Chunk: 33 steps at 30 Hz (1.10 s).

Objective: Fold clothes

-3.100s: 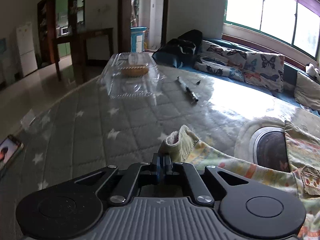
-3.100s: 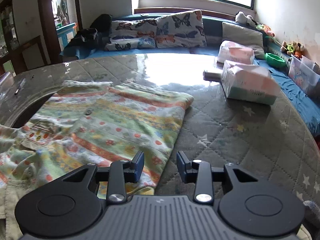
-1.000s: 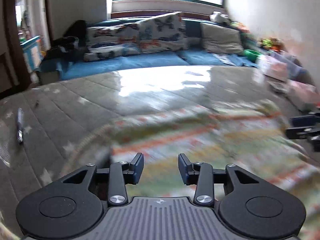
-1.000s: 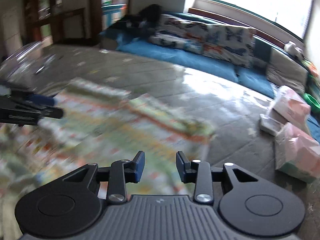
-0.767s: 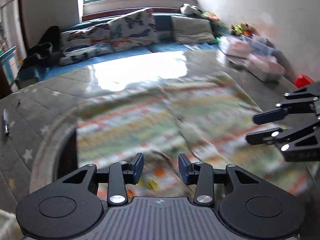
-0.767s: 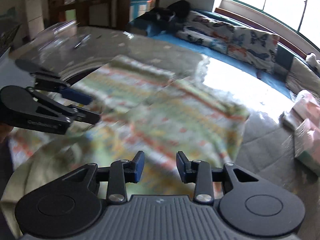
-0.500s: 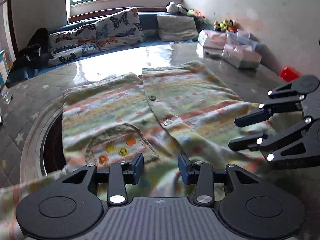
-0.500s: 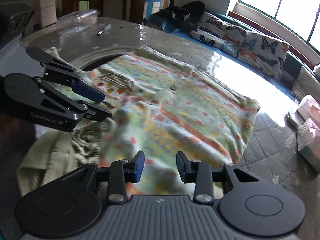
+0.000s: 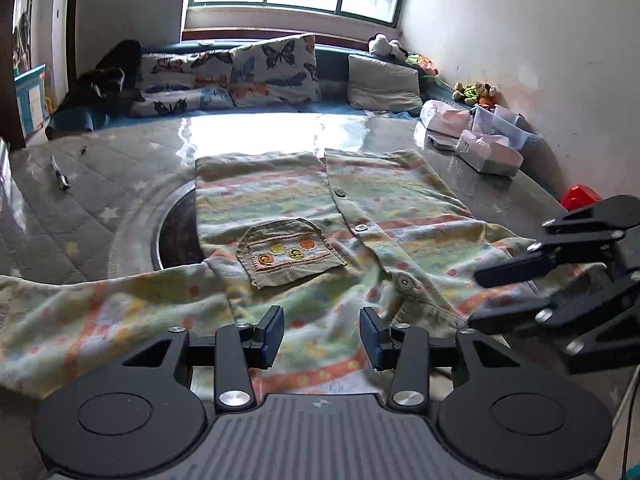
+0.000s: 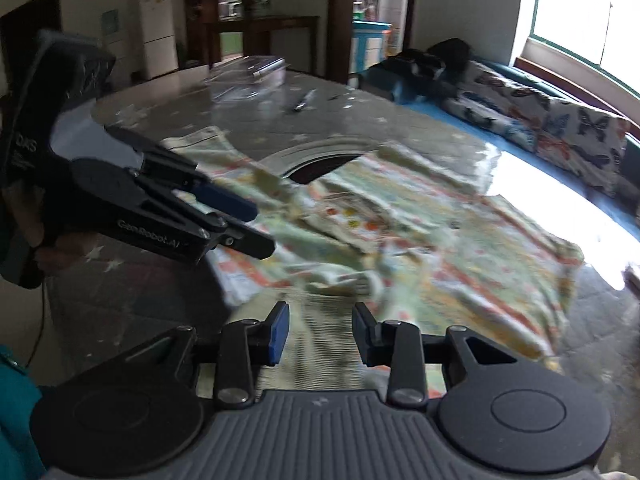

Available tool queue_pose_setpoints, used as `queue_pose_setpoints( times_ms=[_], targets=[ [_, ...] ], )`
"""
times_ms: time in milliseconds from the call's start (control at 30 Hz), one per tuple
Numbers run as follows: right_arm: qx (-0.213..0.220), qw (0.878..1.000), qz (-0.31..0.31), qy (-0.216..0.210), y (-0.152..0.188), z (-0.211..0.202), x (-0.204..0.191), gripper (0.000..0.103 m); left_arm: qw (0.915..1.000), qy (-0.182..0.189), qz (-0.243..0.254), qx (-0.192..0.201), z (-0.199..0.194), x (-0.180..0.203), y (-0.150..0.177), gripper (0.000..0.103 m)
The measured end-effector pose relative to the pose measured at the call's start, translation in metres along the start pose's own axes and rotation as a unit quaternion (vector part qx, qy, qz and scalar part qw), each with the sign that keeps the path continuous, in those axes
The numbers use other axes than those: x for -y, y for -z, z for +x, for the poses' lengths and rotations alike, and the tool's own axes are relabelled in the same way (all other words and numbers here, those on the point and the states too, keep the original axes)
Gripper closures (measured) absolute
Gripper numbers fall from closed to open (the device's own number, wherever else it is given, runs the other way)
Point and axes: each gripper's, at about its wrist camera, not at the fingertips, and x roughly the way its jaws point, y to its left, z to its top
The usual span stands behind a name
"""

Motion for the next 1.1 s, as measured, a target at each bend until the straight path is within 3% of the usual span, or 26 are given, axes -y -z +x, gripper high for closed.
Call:
queue_pose_setpoints(
  times_ms=[167, 300, 400, 533, 667, 767, 967, 1100],
  targets=[
    [-0.017, 1.000, 0.001, -0.014, 0.006, 0.020, -0.012, 0.072, 0.9998, 0.008, 0.016, 0.005, -0.019, 0.008, 0.010, 0.055],
    [-0.032, 0.999, 0.010, -0.011, 0.013, 0.026, -0.011, 0.090, 0.9988, 0.025, 0.042, 0.009, -0.027, 0.022, 0.016, 0.053],
    [-0.021, 0.999, 0.032, -0.007, 0.016, 0.015, -0.004, 0.100, 0.9965, 0.038, 0.074, 0.012, -0.028, 0.037, 0.019, 0.051],
    [0.004, 0.998, 0.068, 0.006, 0.018, -0.007, 0.011, 0.102, 0.9911, 0.058, 0.120, 0.007, -0.018, 0.057, 0.022, 0.051],
    [0.018, 0.995, 0.099, 0.016, 0.021, -0.023, 0.026, 0.102, 0.9856, 0.069, 0.155, -0.008, -0.002, 0.071, 0.026, 0.051],
    [0.018, 0.995, 0.098, 0.008, 0.022, -0.025, 0.026, 0.098, 0.9821, 0.057, 0.179, -0.013, 0.001, 0.075, 0.030, 0.051],
    [0.007, 0.997, 0.075, -0.026, 0.016, -0.001, 0.009, 0.095, 0.9840, 0.046, 0.171, -0.023, -0.003, 0.066, 0.037, 0.051],
    [-0.003, 0.997, 0.064, -0.034, 0.011, 0.017, 0.003, 0.080, 0.9855, 0.039, 0.162, -0.032, -0.003, 0.062, 0.042, 0.051]
  ],
)
